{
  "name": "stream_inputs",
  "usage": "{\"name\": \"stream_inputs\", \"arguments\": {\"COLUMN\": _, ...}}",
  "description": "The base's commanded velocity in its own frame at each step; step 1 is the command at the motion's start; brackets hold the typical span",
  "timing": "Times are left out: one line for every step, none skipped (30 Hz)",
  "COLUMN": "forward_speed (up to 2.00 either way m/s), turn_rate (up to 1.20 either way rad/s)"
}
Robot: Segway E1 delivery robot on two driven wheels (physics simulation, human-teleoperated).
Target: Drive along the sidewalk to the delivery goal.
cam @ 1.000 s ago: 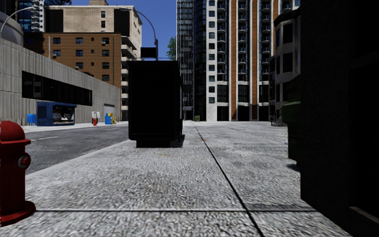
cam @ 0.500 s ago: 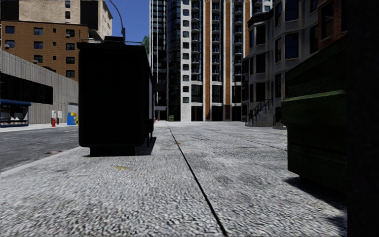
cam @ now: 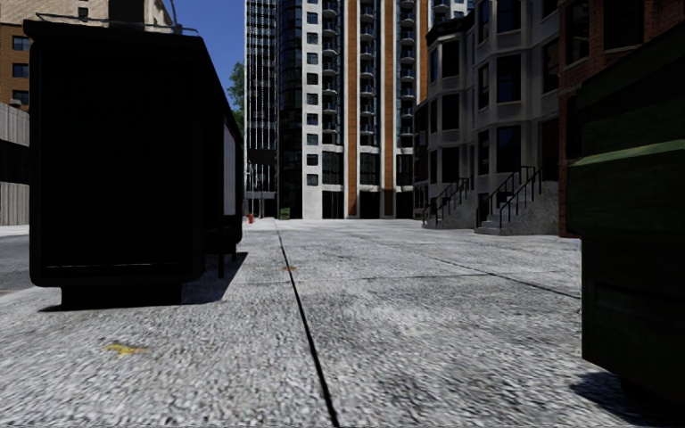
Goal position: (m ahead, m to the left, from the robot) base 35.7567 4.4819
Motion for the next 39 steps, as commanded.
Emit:
{"name": "stream_inputs", "arguments": {"forward_speed": 1.90, "turn_rate": 0.00}}
{"name": "stream_inputs", "arguments": {"forward_speed": 1.90, "turn_rate": 0.00}}
{"name": "stream_inputs", "arguments": {"forward_speed": 1.90, "turn_rate": 0.00}}
{"name": "stream_inputs", "arguments": {"forward_speed": 1.90, "turn_rate": 0.00}}
{"name": "stream_inputs", "arguments": {"forward_speed": 1.90, "turn_rate": 0.00}}
{"name": "stream_inputs", "arguments": {"forward_speed": 1.90, "turn_rate": 0.00}}
{"name": "stream_inputs", "arguments": {"forward_speed": 1.90, "turn_rate": 0.00}}
{"name": "stream_inputs", "arguments": {"forward_speed": 1.90, "turn_rate": 0.00}}
{"name": "stream_inputs", "arguments": {"forward_speed": 1.90, "turn_rate": 0.00}}
{"name": "stream_inputs", "arguments": {"forward_speed": 1.90, "turn_rate": 0.00}}
{"name": "stream_inputs", "arguments": {"forward_speed": 1.90, "turn_rate": 0.00}}
{"name": "stream_inputs", "arguments": {"forward_speed": 1.90, "turn_rate": 0.00}}
{"name": "stream_inputs", "arguments": {"forward_speed": 1.90, "turn_rate": 0.00}}
{"name": "stream_inputs", "arguments": {"forward_speed": 1.90, "turn_rate": 0.00}}
{"name": "stream_inputs", "arguments": {"forward_speed": 1.90, "turn_rate": 0.00}}
{"name": "stream_inputs", "arguments": {"forward_speed": 1.90, "turn_rate": 0.00}}
{"name": "stream_inputs", "arguments": {"forward_speed": 1.90, "turn_rate": 0.00}}
{"name": "stream_inputs", "arguments": {"forward_speed": 1.90, "turn_rate": 0.00}}
{"name": "stream_inputs", "arguments": {"forward_speed": 1.90, "turn_rate": 0.00}}
{"name": "stream_inputs", "arguments": {"forward_speed": 1.90, "turn_rate": 0.00}}
{"name": "stream_inputs", "arguments": {"forward_speed": 1.90, "turn_rate": 0.00}}
{"name": "stream_inputs", "arguments": {"forward_speed": 1.90, "turn_rate": 0.00}}
{"name": "stream_inputs", "arguments": {"forward_speed": 1.90, "turn_rate": 0.00}}
{"name": "stream_inputs", "arguments": {"forward_speed": 1.90, "turn_rate": 0.00}}
{"name": "stream_inputs", "arguments": {"forward_speed": 1.90, "turn_rate": 0.00}}
{"name": "stream_inputs", "arguments": {"forward_speed": 1.90, "turn_rate": 0.00}}
{"name": "stream_inputs", "arguments": {"forward_speed": 1.90, "turn_rate": 0.00}}
{"name": "stream_inputs", "arguments": {"forward_speed": 1.90, "turn_rate": 0.00}}
{"name": "stream_inputs", "arguments": {"forward_speed": 1.90, "turn_rate": 0.00}}
{"name": "stream_inputs", "arguments": {"forward_speed": 1.90, "turn_rate": 0.00}}
{"name": "stream_inputs", "arguments": {"forward_speed": 1.90, "turn_rate": 0.00}}
{"name": "stream_inputs", "arguments": {"forward_speed": 1.90, "turn_rate": 0.00}}
{"name": "stream_inputs", "arguments": {"forward_speed": 1.90, "turn_rate": 0.00}}
{"name": "stream_inputs", "arguments": {"forward_speed": 1.90, "turn_rate": 0.00}}
{"name": "stream_inputs", "arguments": {"forward_speed": 1.91, "turn_rate": 0.00}}
{"name": "stream_inputs", "arguments": {"forward_speed": 1.91, "turn_rate": 0.00}}
{"name": "stream_inputs", "arguments": {"forward_speed": 1.91, "turn_rate": 0.00}}
{"name": "stream_inputs", "arguments": {"forward_speed": 1.91, "turn_rate": 0.00}}
{"name": "stream_inputs", "arguments": {"forward_speed": 1.91, "turn_rate": 0.00}}
